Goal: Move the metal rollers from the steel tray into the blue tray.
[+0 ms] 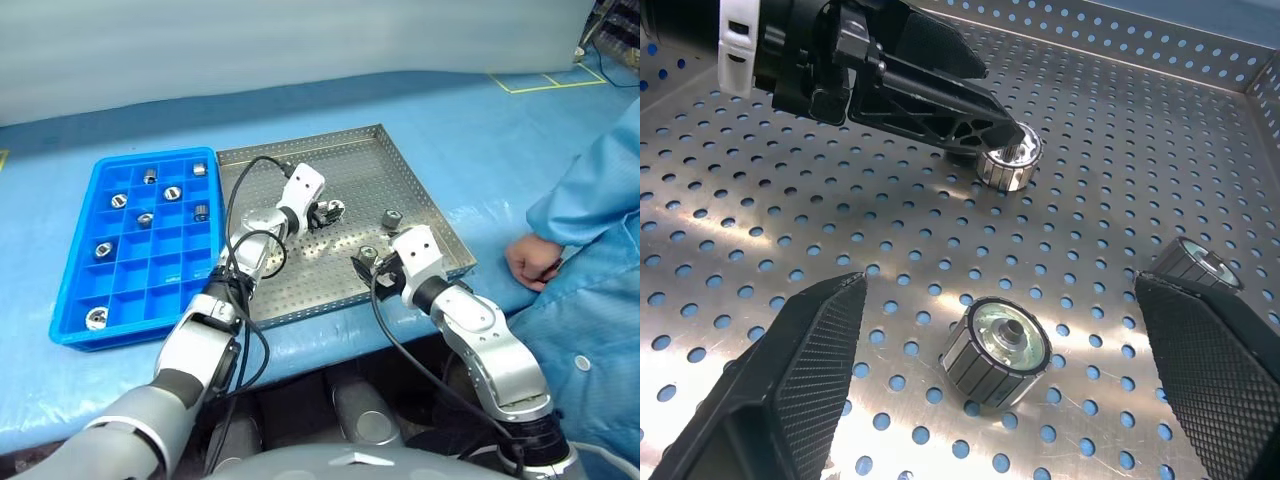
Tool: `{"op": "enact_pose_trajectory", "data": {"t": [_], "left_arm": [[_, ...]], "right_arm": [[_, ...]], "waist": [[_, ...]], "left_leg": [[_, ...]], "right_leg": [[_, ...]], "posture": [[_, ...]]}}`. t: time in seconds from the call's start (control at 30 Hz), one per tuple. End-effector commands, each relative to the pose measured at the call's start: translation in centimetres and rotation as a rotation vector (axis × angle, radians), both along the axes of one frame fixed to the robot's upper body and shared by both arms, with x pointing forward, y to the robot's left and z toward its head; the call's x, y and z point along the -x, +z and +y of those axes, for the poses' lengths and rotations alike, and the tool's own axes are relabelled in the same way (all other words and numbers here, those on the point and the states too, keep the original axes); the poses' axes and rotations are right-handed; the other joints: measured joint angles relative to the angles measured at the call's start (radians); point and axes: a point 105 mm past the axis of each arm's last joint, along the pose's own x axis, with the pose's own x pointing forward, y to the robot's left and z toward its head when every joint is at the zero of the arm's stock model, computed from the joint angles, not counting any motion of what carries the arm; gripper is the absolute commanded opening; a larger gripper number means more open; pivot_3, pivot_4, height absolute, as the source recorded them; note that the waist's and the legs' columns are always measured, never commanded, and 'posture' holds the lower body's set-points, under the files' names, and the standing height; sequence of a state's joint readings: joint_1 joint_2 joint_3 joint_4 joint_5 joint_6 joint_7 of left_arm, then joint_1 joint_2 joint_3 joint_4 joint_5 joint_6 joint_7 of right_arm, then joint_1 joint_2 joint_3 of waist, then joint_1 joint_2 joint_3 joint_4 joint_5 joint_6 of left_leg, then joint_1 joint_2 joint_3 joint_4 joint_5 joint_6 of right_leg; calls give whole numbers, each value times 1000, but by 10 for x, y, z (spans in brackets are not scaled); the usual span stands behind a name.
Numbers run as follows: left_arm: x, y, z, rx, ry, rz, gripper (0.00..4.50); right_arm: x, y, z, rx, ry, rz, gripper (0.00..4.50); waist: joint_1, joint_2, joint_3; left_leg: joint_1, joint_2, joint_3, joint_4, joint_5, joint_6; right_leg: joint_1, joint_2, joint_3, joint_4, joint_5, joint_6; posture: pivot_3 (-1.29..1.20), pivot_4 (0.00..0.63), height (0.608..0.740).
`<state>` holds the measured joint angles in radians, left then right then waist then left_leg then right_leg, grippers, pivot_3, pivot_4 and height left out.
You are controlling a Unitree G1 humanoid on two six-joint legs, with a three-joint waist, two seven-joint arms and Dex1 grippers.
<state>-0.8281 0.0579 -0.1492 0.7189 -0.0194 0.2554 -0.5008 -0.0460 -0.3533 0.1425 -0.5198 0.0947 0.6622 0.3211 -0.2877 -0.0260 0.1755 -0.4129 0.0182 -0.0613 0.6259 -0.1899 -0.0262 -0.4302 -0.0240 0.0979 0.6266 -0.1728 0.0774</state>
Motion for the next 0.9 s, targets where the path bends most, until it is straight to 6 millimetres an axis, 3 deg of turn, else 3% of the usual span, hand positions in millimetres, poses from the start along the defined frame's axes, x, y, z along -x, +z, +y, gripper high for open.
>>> {"op": "enact_pose_trajectory", "data": {"t": [0.03,0.27,0.53,0.63,0.83,0.9], "left_arm": [[-9,14,-12,-8,13,-56,4484],[-10,1,-21,-91,5,-51,4484],[-10,-20,-11,-194,27,-23,4484],[-11,-24,-5,-220,43,-14,3938],[-9,-26,-3,-214,26,-2,2072],[-9,-22,-3,-173,30,1,2072]], "right_arm": [[1,9,-3,-4,-11,-42,4500],[4,8,-7,-6,-39,-43,4500],[2,10,-10,-18,-65,-54,4500],[-1,11,-11,-22,-77,-60,4500],[-6,14,-11,-32,-93,-74,4500],[-6,13,-11,-29,-92,-73,4500]], "waist": [[-1,0,0],[-18,0,0],[-40,0,0],[-41,0,0],[-50,0,0],[-50,0,0]], "left_leg": [[0,0,0,0,0,0],[0,0,0,0,0,0],[0,0,0,0,0,0],[0,0,0,-1,0,0],[1,0,0,-1,0,0],[1,0,0,-1,0,0]], "right_leg": [[0,0,0,0,0,0],[0,0,0,0,0,0],[0,0,0,0,0,0],[0,0,0,0,0,0],[1,0,0,0,0,1],[1,0,0,0,0,1]], "posture": [[-274,150,740],[-296,150,740],[-294,150,740],[-294,150,740],[-266,150,740],[-266,150,740]]}}
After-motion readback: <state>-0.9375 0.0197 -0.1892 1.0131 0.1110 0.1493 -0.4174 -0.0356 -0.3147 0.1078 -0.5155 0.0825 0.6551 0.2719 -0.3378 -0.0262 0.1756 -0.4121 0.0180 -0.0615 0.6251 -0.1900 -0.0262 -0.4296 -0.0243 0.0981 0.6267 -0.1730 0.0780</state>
